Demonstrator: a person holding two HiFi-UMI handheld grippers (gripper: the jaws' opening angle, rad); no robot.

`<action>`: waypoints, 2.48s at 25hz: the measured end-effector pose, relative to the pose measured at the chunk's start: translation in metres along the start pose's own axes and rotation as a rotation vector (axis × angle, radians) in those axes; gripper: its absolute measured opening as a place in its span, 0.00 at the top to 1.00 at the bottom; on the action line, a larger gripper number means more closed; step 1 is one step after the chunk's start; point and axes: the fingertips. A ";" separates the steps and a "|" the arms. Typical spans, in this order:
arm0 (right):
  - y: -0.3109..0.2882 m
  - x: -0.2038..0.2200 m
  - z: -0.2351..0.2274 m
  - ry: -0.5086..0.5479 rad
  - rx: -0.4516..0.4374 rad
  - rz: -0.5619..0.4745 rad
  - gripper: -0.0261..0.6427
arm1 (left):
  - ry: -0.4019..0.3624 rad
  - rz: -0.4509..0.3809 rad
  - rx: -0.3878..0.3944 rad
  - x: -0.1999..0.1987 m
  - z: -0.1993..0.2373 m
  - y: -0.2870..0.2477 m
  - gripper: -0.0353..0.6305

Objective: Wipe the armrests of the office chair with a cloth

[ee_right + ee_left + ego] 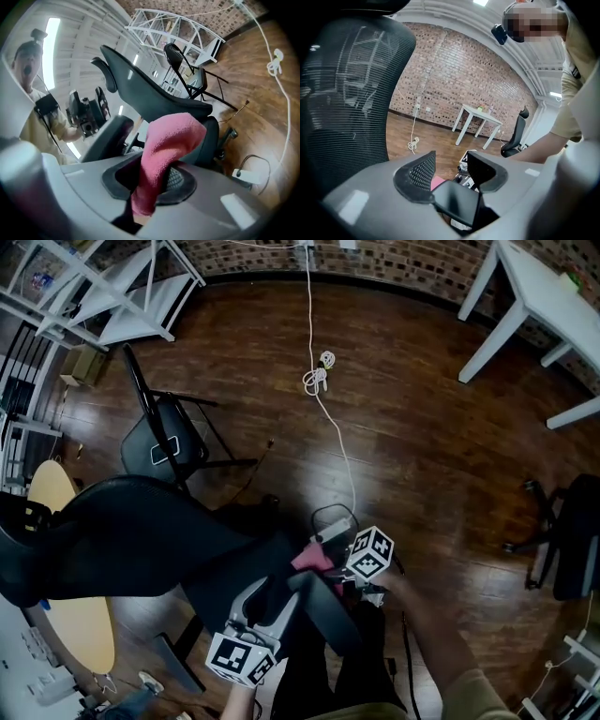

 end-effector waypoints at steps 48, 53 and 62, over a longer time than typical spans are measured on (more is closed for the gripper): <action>0.005 0.053 -0.182 -0.341 0.429 -0.534 0.87 | -0.067 0.140 0.040 0.033 0.023 -0.058 0.66; 0.003 0.060 -0.197 -0.331 0.474 -0.449 0.87 | -0.073 0.165 0.010 0.043 0.029 -0.050 0.66; 0.055 0.048 0.013 0.092 0.056 -0.564 0.86 | -0.058 0.133 0.029 0.034 0.016 -0.053 0.67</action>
Point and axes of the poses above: the fingertips, and each gripper's own axes: y backward along the fingers, z to its left, x out of its underside, and after that the axes turned 1 degree about -z, right-handed
